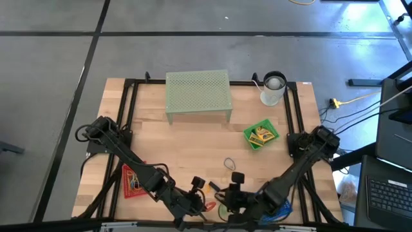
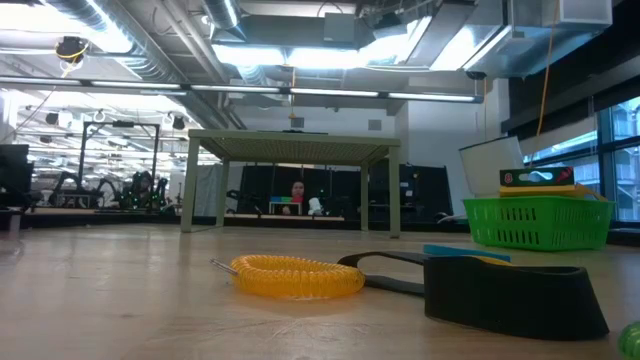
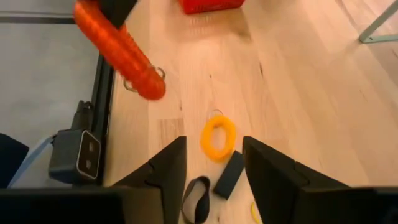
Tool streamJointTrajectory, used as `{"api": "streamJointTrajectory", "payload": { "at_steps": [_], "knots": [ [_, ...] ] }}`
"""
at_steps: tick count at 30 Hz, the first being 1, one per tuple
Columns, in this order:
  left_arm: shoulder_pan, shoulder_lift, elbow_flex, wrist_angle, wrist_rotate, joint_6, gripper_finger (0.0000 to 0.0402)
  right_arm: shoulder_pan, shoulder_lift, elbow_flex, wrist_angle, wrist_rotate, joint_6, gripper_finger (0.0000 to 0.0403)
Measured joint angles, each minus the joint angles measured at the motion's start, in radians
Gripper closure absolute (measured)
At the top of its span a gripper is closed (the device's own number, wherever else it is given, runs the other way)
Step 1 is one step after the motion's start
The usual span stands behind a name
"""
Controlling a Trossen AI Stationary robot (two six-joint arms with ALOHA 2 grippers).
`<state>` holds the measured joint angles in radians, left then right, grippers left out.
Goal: Pick & Place Office Desk Supplies
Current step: Put the orange spring rubber band into the blue bin
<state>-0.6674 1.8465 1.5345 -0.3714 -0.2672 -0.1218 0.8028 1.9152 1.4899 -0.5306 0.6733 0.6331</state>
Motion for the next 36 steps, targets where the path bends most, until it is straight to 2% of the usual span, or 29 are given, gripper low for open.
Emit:
{"api": "streamJointTrajectory", "payload": {
  "at_steps": [11, 22, 29, 36],
  "knots": [
    [0.009, 0.0, -0.045, 0.0, -0.002, -0.021, 0.0389, -0.024, 0.0, 0.0, 0.189, -0.106, -0.263, 0.0176],
    [0.014, 0.0, -0.045, 0.05, -0.038, 0.03, 0.0389, -0.026, 0.0, 0.0, 0.232, -0.123, -0.304, 0.0172],
    [0.015, 0.0, -0.045, 0.055, -0.038, 0.039, 0.0389, -0.025, 0.0, 0.0, 0.232, -0.128, -0.304, 0.0216],
    [0.016, 0.0, -0.045, 0.055, -0.041, 0.051, 0.0389, -0.025, 0.0, 0.0, 0.232, -0.132, -0.303, 0.0318]
  ]
}}
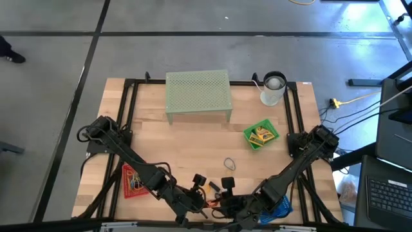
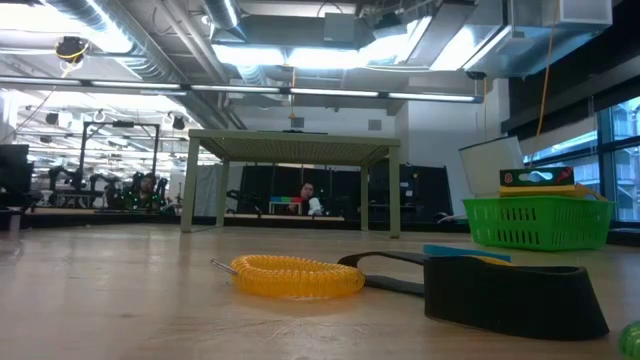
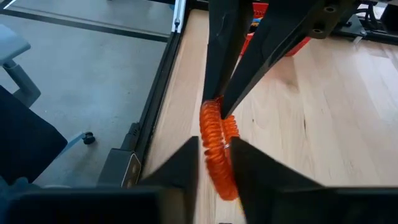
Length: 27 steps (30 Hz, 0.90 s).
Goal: Pick & Place Office Desk Supplies
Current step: Put the orange spring rubber band into the blue bin
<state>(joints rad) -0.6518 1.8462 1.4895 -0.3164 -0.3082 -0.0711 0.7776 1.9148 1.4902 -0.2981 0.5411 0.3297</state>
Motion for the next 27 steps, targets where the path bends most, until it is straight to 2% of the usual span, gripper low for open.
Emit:
{"api": "streamJointTrajectory", "payload": {
  "at_steps": [3, 5, 10, 14, 21, 27],
  "knots": [
    [0.0, 0.0, 0.0, -0.001, -0.014, 0.006, 0.0389, 0.0, 0.0, 0.0, 0.0, 0.0, 0.003, 0.0371],
    [0.001, 0.0, 0.0, 0.002, -0.013, 0.007, 0.0389, 0.0, 0.0, 0.0, 0.0, 0.0, 0.011, 0.0388],
    [0.002, 0.0, 0.0, 0.003, -0.013, 0.0, 0.0389, 0.0, 0.0, 0.0, 0.0, 0.0, 0.072, 0.0375],
    [0.002, 0.0, 0.0, 0.006, -0.044, -0.042, 0.0382, 0.0, 0.0, 0.0, -0.001, 0.0, 0.11, 0.0385],
    [0.002, -0.001, 0.0, 0.005, -0.079, -0.069, 0.0322, 0.0, -0.006, 0.0, -0.007, -0.007, 0.168, 0.0389],
    [0.002, -0.001, 0.0, -0.008, -0.109, -0.102, 0.0264, 0.0, -0.064, 0.0, -0.089, -0.019, 0.295, 0.0388]
  ]
}}
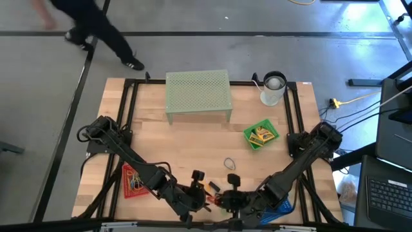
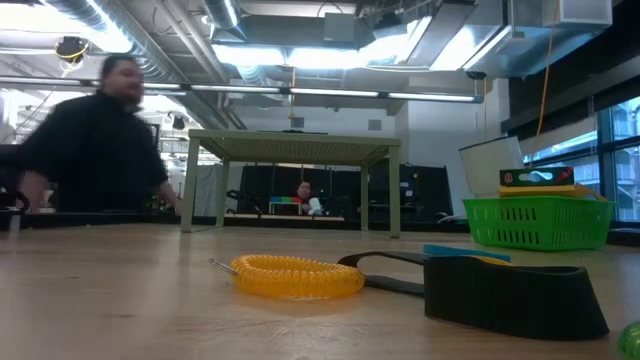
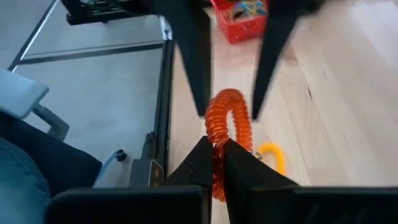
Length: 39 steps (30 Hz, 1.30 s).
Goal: Pick & Place Office Desk Supplies
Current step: Put the orange spring rubber band into the blue bin
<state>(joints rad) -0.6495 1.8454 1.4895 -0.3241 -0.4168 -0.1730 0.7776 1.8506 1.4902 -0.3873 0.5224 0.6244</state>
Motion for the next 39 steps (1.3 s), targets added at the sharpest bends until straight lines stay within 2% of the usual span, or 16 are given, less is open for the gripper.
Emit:
{"api": "streamJointTrajectory", "payload": {
  "at_steps": [5, 11, 15, 21, 28, 35, 39],
  "knots": [
    [0.0, 0.0, 0.0, -0.058, -0.025, -0.018, 0.024, 0.002, -0.057, 0.001, -0.2, -0.065, 0.221, 0.0388],
    [0.0, 0.0, 0.0, -0.137, -0.039, -0.06, 0.0239, 0.02, -0.071, 0.0, -0.499, -0.267, 0.531, 0.0387],
    [0.0, 0.0, 0.0, -0.158, -0.038, -0.079, 0.0242, 0.051, -0.071, 0.0, -0.625, -0.372, 0.715, 0.0387],
    [0.0, 0.0, 0.0, -0.16, -0.038, -0.079, 0.0242, 0.113, -0.071, 0.0, -0.676, -0.465, 0.89, 0.0387],
    [0.0, 0.0, 0.0, -0.16, -0.038, -0.078, 0.0242, 0.167, -0.067, 0.0, -0.732, -0.46, 1.064, 0.0387],
    [0.0, 0.0, 0.0, -0.168, -0.037, -0.079, 0.0242, 0.193, -0.064, 0.0, -0.766, -0.496, 1.174, 0.0384],
    [0.0, 0.0, 0.0, -0.168, -0.037, -0.078, 0.0242, 0.195, -0.064, 0.0, -0.77, -0.523, 1.182, 0.0377]
  ]
}}
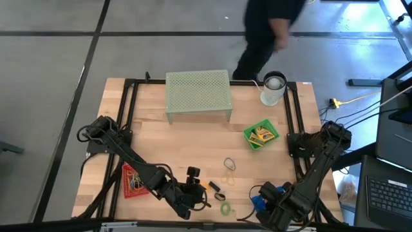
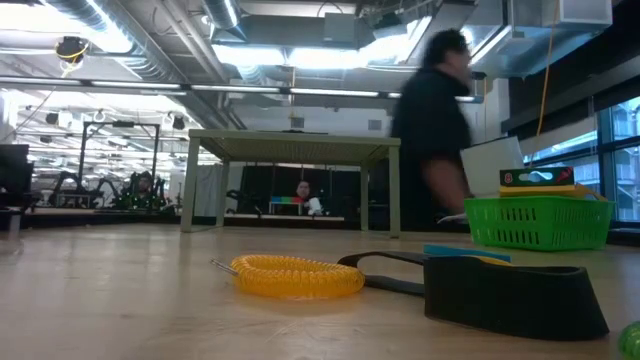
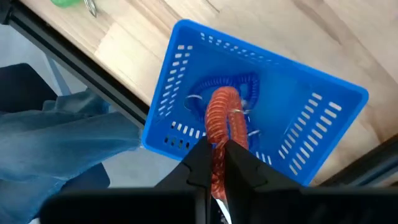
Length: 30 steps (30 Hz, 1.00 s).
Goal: Pick & Place Office Desk Supplies
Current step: Put the orange spring rubber band into the blue bin
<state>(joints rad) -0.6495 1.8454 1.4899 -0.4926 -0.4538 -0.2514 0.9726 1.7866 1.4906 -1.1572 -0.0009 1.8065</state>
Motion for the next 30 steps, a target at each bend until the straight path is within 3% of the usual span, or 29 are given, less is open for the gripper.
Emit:
{"api": "streamJointTrajectory", "payload": {
  "at_steps": [21, 30],
  "knots": [
    [0.0, 0.0, 0.0, -0.006, 0.002, 0.0, 0.0242, 0.0, 0.0, 0.0, -0.029, -0.037, 0.045, 0.037],
    [0.0, 0.0, 0.0, -0.006, 0.002, 0.0, 0.0242, 0.0, 0.0, 0.0, -0.029, -0.033, -0.038, 0.0367]
  ]
}}
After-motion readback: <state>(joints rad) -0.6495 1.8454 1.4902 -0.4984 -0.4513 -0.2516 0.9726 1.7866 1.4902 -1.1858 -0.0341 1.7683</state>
